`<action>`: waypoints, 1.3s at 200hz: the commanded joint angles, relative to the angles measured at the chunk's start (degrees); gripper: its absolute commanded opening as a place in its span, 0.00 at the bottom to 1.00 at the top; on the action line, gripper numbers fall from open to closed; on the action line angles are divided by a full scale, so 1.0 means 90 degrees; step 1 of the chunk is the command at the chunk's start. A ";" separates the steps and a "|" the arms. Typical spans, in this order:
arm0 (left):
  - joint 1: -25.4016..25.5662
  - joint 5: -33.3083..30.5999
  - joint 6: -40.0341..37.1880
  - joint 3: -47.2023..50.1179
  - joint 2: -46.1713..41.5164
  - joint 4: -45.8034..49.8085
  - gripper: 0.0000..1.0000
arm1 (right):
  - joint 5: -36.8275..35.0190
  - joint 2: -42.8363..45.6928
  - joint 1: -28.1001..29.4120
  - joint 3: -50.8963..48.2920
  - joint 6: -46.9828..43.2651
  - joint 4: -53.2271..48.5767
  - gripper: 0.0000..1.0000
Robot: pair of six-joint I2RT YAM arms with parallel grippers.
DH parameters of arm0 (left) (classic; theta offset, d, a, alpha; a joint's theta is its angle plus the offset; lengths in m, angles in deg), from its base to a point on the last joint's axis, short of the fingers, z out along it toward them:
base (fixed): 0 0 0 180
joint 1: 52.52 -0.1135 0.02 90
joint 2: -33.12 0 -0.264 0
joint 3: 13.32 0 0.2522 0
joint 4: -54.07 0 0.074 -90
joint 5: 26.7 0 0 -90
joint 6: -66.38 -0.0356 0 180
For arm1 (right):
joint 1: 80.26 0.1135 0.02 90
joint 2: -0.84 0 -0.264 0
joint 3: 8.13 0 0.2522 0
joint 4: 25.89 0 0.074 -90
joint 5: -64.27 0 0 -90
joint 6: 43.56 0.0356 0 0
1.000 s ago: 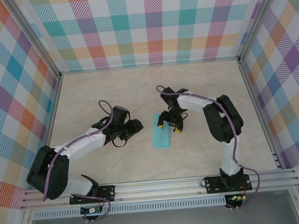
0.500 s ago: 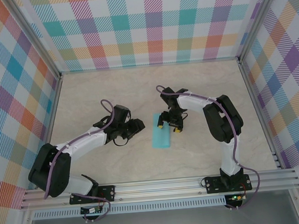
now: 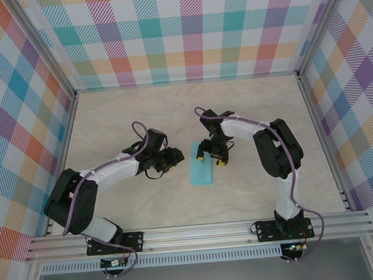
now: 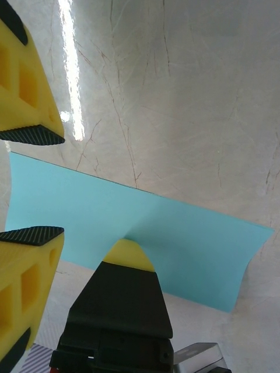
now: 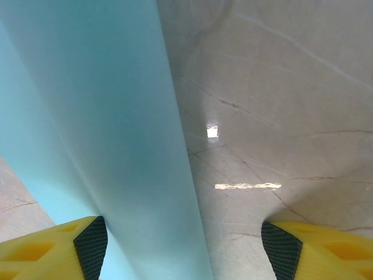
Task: Fold a paper plane with a square sheet of paper (pick it up from the middle)
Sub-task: Hold the square sheet of paper at the center of the table.
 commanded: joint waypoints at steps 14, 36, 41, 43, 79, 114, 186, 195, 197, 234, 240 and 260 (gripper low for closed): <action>0.0068 0.0269 -0.0095 -0.0222 0.0224 -0.0325 0.32 | -0.0457 -0.0765 0.0034 -0.0411 -0.0159 0.0324 0.76; 0.0107 0.0363 -0.0074 -0.0408 0.0512 -0.0364 0.08 | -0.0470 -0.0763 0.0034 -0.0440 -0.0168 0.0342 0.75; 0.0117 0.0370 -0.0070 -0.0472 0.0595 -0.0350 0.00 | -0.0476 -0.0763 0.0035 -0.0445 -0.0169 0.0342 0.75; 0.0123 0.0367 -0.0064 -0.0501 0.0629 -0.0341 0.00 | -0.0477 -0.0765 0.0033 -0.0449 -0.0169 0.0350 0.75; 0.0213 0.0420 -0.0063 -0.0828 0.1204 -0.0361 0.00 | -0.0467 -0.0771 0.0033 -0.0467 -0.0142 0.0367 0.75; 0.0302 0.0540 -0.0048 -0.1092 0.1614 -0.0480 0.00 | -0.0467 -0.0794 0.0033 -0.0464 -0.0160 0.0360 0.75; 0.0383 0.0664 0.0034 -0.1216 0.2105 -0.0765 0.00 | -0.0447 -0.0791 0.0032 -0.0477 -0.0151 0.0367 0.76; 0.0390 0.0708 0.0047 -0.1214 0.2158 -0.0841 0.00 | -0.0448 -0.0795 0.0033 -0.0487 -0.0163 0.0371 0.76; 0.0391 0.0720 0.0053 -0.1213 0.2172 -0.0854 0.00 | -0.0455 -0.0802 0.0040 -0.0489 -0.0165 0.0381 0.76; 0.0411 0.0743 0.0081 -0.1218 0.2385 -0.0791 0.00 | -0.0428 -0.0794 0.0038 -0.0537 -0.0162 0.0403 0.76; 0.0420 0.0702 0.0075 -0.1214 0.2396 -0.0716 0.00 | -0.0418 -0.0785 0.0038 -0.0538 -0.0159 0.0410 0.76; 0.0459 0.0513 0.0031 -0.1120 0.2353 -0.0556 0.00 | -0.0382 -0.0768 0.0033 -0.0528 -0.0163 0.0430 0.76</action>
